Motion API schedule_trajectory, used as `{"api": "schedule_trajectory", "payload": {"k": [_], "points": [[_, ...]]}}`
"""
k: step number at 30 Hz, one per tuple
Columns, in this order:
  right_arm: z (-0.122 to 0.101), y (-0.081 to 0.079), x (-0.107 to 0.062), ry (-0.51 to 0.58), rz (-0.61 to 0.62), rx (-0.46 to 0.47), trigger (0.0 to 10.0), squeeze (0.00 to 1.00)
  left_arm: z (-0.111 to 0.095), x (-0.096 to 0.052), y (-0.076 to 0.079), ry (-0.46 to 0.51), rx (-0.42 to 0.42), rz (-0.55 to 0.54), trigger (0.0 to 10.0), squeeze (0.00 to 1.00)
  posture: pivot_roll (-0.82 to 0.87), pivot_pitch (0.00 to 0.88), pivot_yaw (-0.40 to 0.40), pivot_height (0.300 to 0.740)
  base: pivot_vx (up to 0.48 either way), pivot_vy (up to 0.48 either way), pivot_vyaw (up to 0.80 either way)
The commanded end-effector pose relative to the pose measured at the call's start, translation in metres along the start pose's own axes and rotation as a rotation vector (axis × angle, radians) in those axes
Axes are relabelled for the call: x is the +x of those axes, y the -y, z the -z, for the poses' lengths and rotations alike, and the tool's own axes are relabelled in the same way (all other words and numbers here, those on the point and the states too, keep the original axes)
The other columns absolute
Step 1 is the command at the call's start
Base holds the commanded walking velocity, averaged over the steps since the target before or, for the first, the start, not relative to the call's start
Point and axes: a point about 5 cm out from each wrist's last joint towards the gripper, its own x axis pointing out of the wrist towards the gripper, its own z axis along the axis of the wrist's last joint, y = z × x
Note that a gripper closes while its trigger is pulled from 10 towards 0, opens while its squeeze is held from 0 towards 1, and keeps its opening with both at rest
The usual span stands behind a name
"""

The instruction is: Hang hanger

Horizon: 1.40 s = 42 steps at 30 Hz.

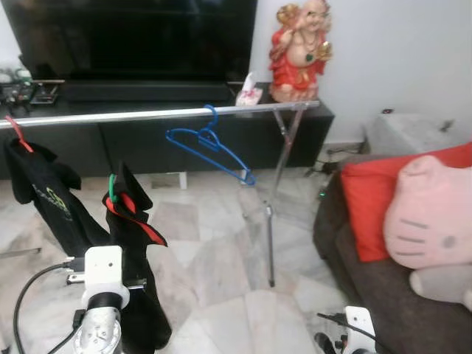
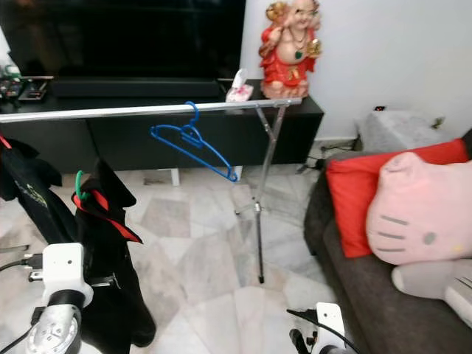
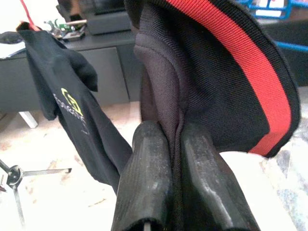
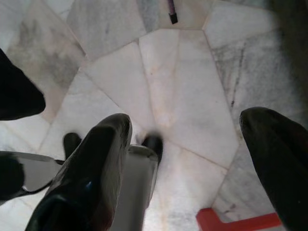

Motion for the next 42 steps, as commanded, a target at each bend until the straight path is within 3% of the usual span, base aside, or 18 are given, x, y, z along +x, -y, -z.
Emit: {"api": "schedule_trajectory", "payload": {"k": [1, 34, 42], "points": [[-0.0039, 0.0047, -0.001, 0.011, 0.013, 0.006, 10.0, 0.0, -0.0109, 0.0001, 0.0021, 0.042, -0.004, 0.0, 10.0, 0.0, 0.02, 0.0, -0.078, 0.74, -0.251, 0.0, 0.0], [-0.0059, 0.0069, -0.0016, 0.015, 0.009, -0.005, 10.0, 0.0, -0.0118, 0.0016, 0.0063, 0.004, 0.01, -0.005, 10.0, 0.0, 0.01, 0.0, -0.091, 0.74, -0.015, 0.0, 0.0], [-0.0058, 0.0046, -0.0008, 0.021, 0.015, 0.009, 10.0, 0.0, -0.0106, 0.0017, 0.0061, -0.005, 0.006, 0.017, 10.0, 0.0, 0.02, 0.0, -0.076, 0.74, 0.0, 0.419, 0.0]]}}
